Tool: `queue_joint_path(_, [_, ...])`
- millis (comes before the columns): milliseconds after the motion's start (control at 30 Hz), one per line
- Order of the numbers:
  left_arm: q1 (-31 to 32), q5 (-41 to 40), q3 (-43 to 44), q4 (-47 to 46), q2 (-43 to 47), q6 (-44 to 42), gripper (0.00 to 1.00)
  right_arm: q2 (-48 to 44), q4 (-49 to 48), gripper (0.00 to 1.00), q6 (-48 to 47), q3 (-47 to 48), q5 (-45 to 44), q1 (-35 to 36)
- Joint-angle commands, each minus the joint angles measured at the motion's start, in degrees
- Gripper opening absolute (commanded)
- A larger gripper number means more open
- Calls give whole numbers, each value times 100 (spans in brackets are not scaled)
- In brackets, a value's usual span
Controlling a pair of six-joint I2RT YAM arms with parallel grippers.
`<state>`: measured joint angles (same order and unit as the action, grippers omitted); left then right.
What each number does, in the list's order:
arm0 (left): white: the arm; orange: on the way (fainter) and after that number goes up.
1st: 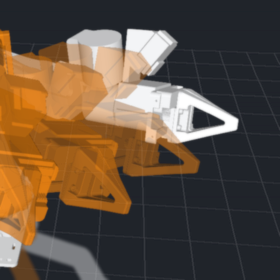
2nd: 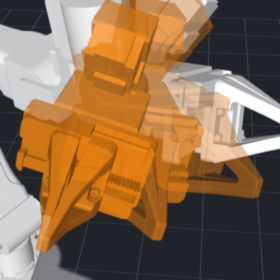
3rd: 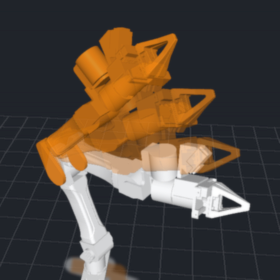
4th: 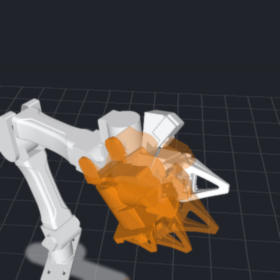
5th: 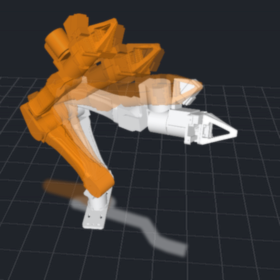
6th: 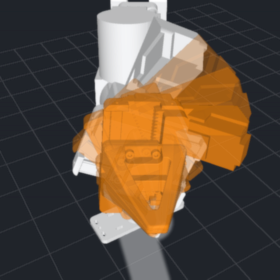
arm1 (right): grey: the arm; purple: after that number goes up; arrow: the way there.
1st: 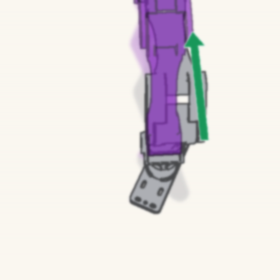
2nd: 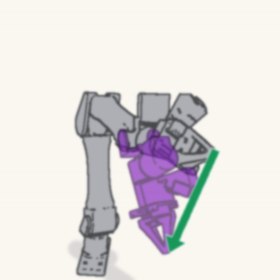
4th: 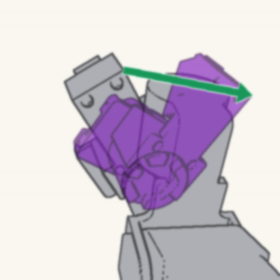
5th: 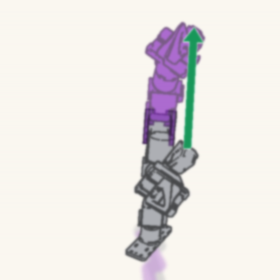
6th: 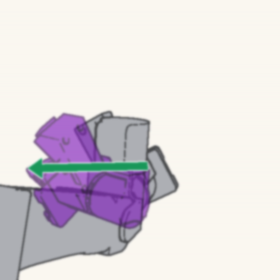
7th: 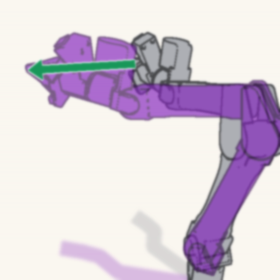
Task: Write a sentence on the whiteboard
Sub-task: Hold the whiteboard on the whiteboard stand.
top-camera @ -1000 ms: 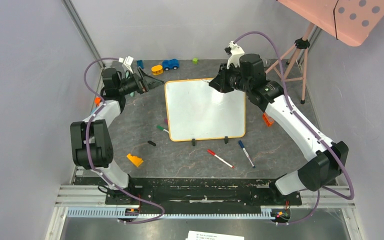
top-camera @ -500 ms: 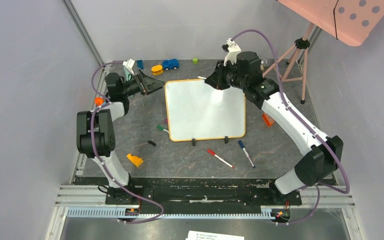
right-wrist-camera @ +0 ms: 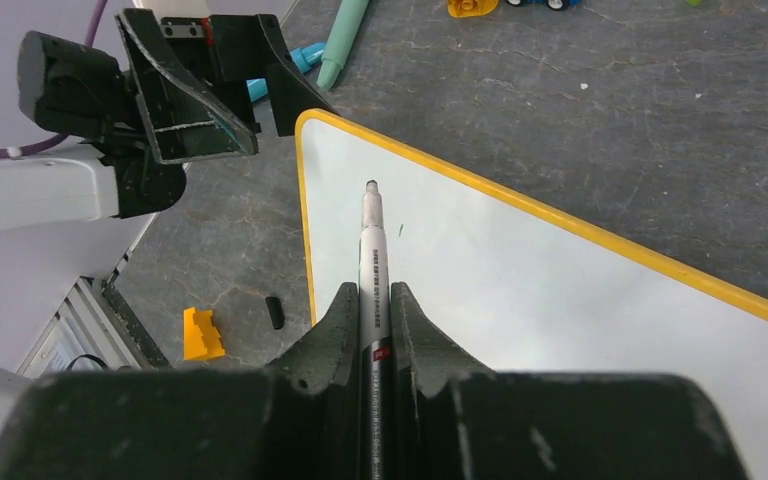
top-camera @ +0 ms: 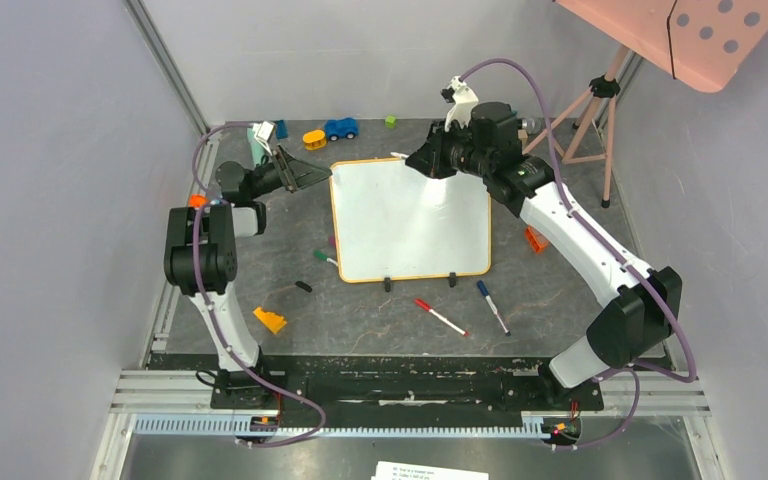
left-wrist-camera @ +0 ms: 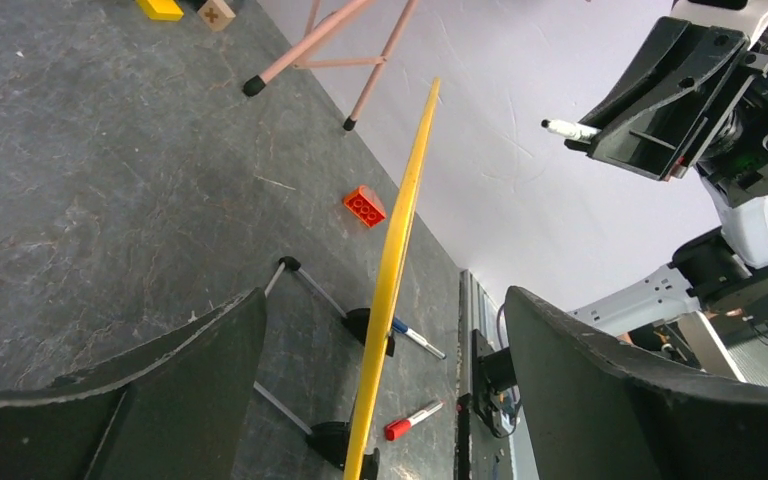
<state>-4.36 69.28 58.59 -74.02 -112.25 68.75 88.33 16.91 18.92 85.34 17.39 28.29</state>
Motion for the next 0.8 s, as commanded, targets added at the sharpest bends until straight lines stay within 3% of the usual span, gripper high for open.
queue_joint_path(0, [56, 319, 172, -1519, -273, 773, 93, -83, -374, 0, 51, 30, 120, 12])
queue_joint_path(133, [84, 341, 75, -1519, -187, 505, 90, -105, -458, 0, 65, -59, 135, 8])
queue_joint_path(233, [142, 325, 15, -1521, -219, 474, 82, -102, -502, 0, 75, -104, 159, 9])
queue_joint_path(333, [176, -47, -256, -1519, -207, 533, 63, -121, -554, 0, 76, -165, 183, 9])
queue_joint_path(467, [178, -244, -686, -1519, -46, -9, 52, -166, -596, 0, 80, -258, 145, 11])
queue_joint_path(600, [177, 94, -525, -1519, -178, 171, 61, -235, -653, 0, 98, -370, 125, 9])
queue_joint_path(767, [168, 174, -455, -1519, -163, 150, 62, -254, -706, 0, 138, -462, 173, 9])
